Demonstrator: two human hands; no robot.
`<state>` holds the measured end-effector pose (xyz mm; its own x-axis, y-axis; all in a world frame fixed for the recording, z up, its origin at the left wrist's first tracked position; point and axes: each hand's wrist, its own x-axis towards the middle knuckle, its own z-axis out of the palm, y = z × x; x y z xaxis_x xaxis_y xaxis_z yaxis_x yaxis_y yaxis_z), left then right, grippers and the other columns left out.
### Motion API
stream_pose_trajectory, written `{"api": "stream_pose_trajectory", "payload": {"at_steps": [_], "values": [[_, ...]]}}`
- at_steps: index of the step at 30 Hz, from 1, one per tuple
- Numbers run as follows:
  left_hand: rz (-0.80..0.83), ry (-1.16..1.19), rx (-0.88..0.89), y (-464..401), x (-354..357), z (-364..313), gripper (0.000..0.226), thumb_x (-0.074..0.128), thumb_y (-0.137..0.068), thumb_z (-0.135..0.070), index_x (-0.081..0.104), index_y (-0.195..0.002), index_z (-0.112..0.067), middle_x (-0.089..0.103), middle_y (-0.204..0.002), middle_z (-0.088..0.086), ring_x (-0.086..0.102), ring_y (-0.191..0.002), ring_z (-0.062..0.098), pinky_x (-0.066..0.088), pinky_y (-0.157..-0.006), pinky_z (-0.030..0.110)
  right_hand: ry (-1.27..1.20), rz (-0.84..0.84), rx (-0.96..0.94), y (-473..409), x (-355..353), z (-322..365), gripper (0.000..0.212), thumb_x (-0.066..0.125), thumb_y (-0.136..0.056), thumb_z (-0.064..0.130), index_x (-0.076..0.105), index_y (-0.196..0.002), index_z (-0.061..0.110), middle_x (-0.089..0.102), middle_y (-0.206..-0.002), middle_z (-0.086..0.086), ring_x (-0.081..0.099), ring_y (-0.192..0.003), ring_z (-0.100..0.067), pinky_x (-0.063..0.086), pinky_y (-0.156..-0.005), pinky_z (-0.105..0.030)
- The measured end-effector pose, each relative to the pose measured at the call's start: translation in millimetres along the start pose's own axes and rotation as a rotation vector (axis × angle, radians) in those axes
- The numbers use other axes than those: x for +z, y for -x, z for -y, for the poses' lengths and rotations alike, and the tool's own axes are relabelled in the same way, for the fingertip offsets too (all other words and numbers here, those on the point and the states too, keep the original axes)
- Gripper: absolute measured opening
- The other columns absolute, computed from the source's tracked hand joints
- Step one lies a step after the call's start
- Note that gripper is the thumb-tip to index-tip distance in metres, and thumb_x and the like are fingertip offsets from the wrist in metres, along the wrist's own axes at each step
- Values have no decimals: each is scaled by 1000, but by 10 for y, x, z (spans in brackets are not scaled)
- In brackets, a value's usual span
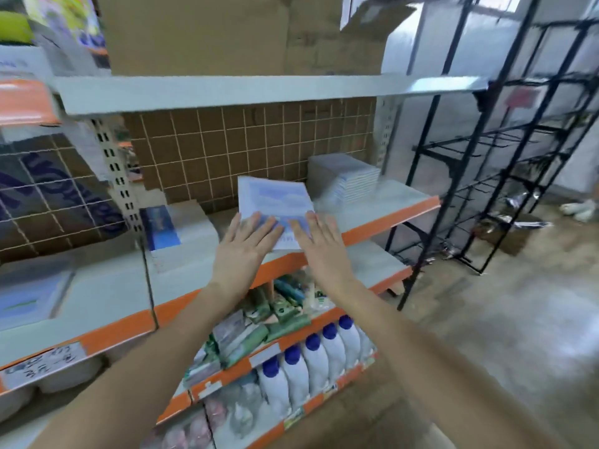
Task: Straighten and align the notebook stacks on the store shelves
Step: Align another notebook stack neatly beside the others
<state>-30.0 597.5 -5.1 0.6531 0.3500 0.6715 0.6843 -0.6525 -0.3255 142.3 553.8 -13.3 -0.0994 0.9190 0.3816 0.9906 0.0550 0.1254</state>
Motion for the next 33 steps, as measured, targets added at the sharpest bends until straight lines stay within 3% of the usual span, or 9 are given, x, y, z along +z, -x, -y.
{"api": "stream_pose_trajectory", "payload": {"at_steps": [3, 6, 9, 13, 21, 25, 28, 31, 33], "values": [[-32, 50, 59, -413, 209, -334, 32, 57, -80, -2, 71, -109, -7, 69, -111, 10, 64, -103, 36, 47, -83, 60, -3, -127, 95, 109, 17, -491, 57, 35, -91, 4, 27, -147, 6, 21, -148, -34, 25, -140, -42, 1, -116, -47], [-52, 106, 93, -759, 446, -563, 39, 66, -72, 2, 70, -110, -7, 69, -112, 10, 64, -105, 35, 47, -85, 58, -6, -15, 153, 167, 114, -935, 62, 5, -89, 8, 9, -151, 12, 7, -154, -29, 8, -145, -37, -29, -105, -34], [-105, 128, 121, -1064, 712, -699, 36, 55, -78, 5, 71, -108, -8, 70, -109, 9, 65, -104, 33, 47, -85, 59, 49, 0, 184, 65, 232, -1305, 66, 28, -93, -3, 4, -152, 14, 5, -154, -29, 6, -146, -34, -35, -98, -30], [-108, 162, 127, -1570, 1134, -731, 47, 35, -78, 6, 73, -102, -6, 72, -103, 9, 67, -97, 33, 50, -78, 60, 67, -13, 215, -288, 358, -1783, 70, 34, -91, -6, 8, -152, 16, 10, -155, -26, 10, -145, -30, -19, -113, -35], [10, 196, 32, -2305, 1869, -684, 54, 31, -67, 7, 74, -98, -5, 73, -98, 7, 69, -94, 30, 52, -78, 55, 104, 55, 241, -1160, 682, -2569, 70, 41, -86, -8, 22, -149, 15, 24, -152, -17, 17, -142, -26, -1, -119, -39], [59, 254, -50, -2441, 2198, -730, 50, 41, -67, 10, 70, -106, -3, 70, -106, 11, 67, -100, 30, 46, -90, 54, 94, 81, 227, -1411, 946, -2811, 70, 46, -82, -8, 28, -145, 16, 31, -147, -14, 21, -140, -25, 2, -119, -42], [240, 355, -93, -2533, 2455, -756, 56, 32, -82, 7, 50, -134, -7, 50, -139, 10, 45, -130, 25, 21, -114, 41, 63, 119, 194, -1588, 1105, -3037, 70, 44, -85, -6, 24, -147, 18, 30, -149, -13, 22, -140, -26, 4, -118, -44], [346, 285, -137, -2614, 2698, -771, 57, 32, -96, -3, 22, -149, -22, 20, -156, -3, 16, -143, 13, -1, -115, 31, -8, 142, 151, -1779, 1244, -3304, 73, 43, -86, -8, 20, -150, 19, 26, -152, -11, 20, -141, -27, 7, -117, -42], [370, 239, -193, -2650, 2803, -821, 50, 34, -101, -21, 22, -149, -24, 19, -156, -4, 14, -143, 12, -1, -114, 32, -83, 146, 111, -1902, 1338, -3470, 72, 44, -87, -7, 20, -150, 18, 24, -154, -8, 19, -142, -25, 8, -115, -41]]}}
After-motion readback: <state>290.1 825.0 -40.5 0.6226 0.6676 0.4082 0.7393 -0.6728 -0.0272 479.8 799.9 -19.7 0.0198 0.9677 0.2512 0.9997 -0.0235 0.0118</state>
